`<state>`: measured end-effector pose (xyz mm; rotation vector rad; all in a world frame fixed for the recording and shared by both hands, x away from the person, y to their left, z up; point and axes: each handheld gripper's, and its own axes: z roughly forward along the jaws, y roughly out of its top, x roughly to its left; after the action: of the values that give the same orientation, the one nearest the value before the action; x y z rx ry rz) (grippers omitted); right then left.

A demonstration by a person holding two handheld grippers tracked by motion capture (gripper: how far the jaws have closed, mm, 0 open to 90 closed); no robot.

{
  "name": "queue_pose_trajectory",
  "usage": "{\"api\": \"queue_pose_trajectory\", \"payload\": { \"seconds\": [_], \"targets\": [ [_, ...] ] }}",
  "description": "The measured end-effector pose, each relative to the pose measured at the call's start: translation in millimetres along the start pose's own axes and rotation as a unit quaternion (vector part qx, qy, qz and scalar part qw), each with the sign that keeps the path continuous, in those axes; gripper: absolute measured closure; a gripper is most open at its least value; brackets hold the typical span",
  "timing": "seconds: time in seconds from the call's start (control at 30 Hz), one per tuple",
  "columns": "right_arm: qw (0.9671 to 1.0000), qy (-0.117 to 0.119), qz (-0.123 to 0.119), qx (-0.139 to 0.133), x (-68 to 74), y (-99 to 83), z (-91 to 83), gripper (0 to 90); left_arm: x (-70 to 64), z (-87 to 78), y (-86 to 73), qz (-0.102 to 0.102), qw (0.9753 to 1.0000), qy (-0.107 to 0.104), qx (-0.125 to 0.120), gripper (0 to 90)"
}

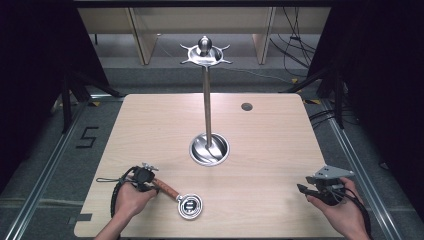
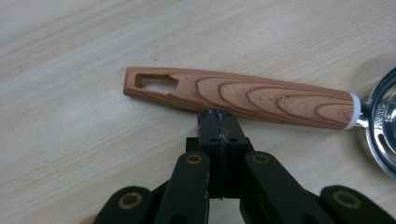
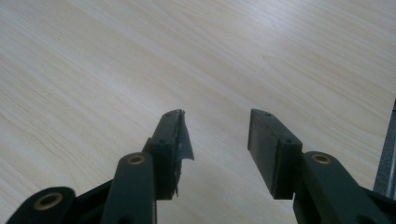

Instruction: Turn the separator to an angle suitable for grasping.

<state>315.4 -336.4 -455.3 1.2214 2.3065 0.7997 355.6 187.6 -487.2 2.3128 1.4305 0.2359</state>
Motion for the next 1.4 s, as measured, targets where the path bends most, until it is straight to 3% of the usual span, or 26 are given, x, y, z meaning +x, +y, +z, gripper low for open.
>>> {"api": "queue_pose_trajectory", "payload": {
  "seconds": [0.03,0.1,0.13,0.23,0.27,0.3,0.43,0.63,0.67,0.73,0.8,0.87,1.03,1.1,1.17,1.2,1.23,1.33,1.4],
  "targets": [
    [0.9999,0.004,0.013,0.004,1.5,1.1,-1.8,56.2,-1.3,1.0,4.6,0.006,1.0000,0.000,0.002,89.5],
    [0.9998,0.003,0.017,0.005,1.7,1.2,-1.9,56.1,-3.0,1.1,6.8,0.005,1.0000,-0.003,0.005,89.5],
    [1.0000,-0.001,0.000,-0.001,-0.2,0.4,-0.2,56.1,-6.5,3.2,12.2,0.008,1.0000,0.000,0.004,89.5],
    [1.0000,-0.001,0.001,0.001,-0.4,0.0,-0.2,56.1,-8.7,4.7,17.8,0.015,0.9999,-0.003,0.007,89.5],
    [0.9998,0.002,0.017,0.007,1.6,0.9,-2.3,56.1,-12.2,5.4,23.4,0.012,0.9999,0.000,0.007,89.5],
    [1.0000,-0.003,-0.003,-0.003,-1.0,0.3,-1.3,56.0,-13.6,6.0,26.0,0.014,0.9999,0.000,0.007,89.5],
    [1.0000,-0.004,-0.001,-0.001,-2.7,-0.1,-2.2,56.0,-17.3,9.1,33.1,0.033,0.9992,-0.003,0.021,89.5],
    [1.0000,-0.006,-0.003,-0.002,-1.7,0.6,-3.0,56.0,-29.0,17.4,44.7,0.029,0.9995,-0.002,0.012,89.5],
    [1.0000,-0.008,0.000,-0.003,-1.3,0.5,-3.0,55.9,-31.5,17.6,48.8,0.042,0.9989,-0.009,0.017,89.5],
    [1.0000,-0.005,0.002,-0.002,-1.3,0.0,-2.7,55.9,-35.7,19.5,51.4,0.045,0.9989,-0.003,0.014,89.5],
    [1.0000,-0.005,0.000,-0.002,-2.0,-0.1,-2.5,55.9,-37.8,21.0,53.6,0.054,0.9983,-0.010,0.020,89.5],
    [0.9998,-0.002,0.019,0.004,-0.3,0.7,-4.1,55.9,-39.2,22.0,54.1,0.052,0.9984,-0.008,0.019,89.5],
    [0.9999,-0.003,0.014,0.001,-1.0,0.8,-4.6,55.8,-44.4,24.3,57.4,0.051,0.9985,-0.013,0.013,89.4],
    [1.0000,-0.007,-0.001,-0.007,-2.5,-0.1,-3.4,55.7,-44.3,23.0,58.8,0.054,0.9983,-0.018,0.013,89.3],
    [1.0000,-0.007,-0.001,-0.006,-2.7,-0.2,-4.4,55.5,-43.5,20.3,59.9,0.047,0.9988,-0.013,0.008,87.8],
    [0.9999,-0.004,0.015,0.003,-1.4,0.3,-6.2,55.4,-42.9,19.1,60.6,0.041,0.9991,-0.014,0.003,83.7],
    [0.9999,-0.008,-0.003,-0.009,-4.1,-1.0,-4.3,55.3,-43.1,16.4,62.3,0.022,0.9996,-0.013,0.007,79.1],
    [0.9999,-0.006,0.008,-0.007,-3.3,-1.4,-5.1,55.1,-43.4,15.0,65.0,0.007,0.9999,-0.014,0.001,67.3],
    [0.9998,-0.010,0.014,-0.005,-3.6,-3.6,-7.1,55.1,-46.1,14.3,67.9,-0.004,1.0000,-0.003,-0.001,61.0]
  ]
}}
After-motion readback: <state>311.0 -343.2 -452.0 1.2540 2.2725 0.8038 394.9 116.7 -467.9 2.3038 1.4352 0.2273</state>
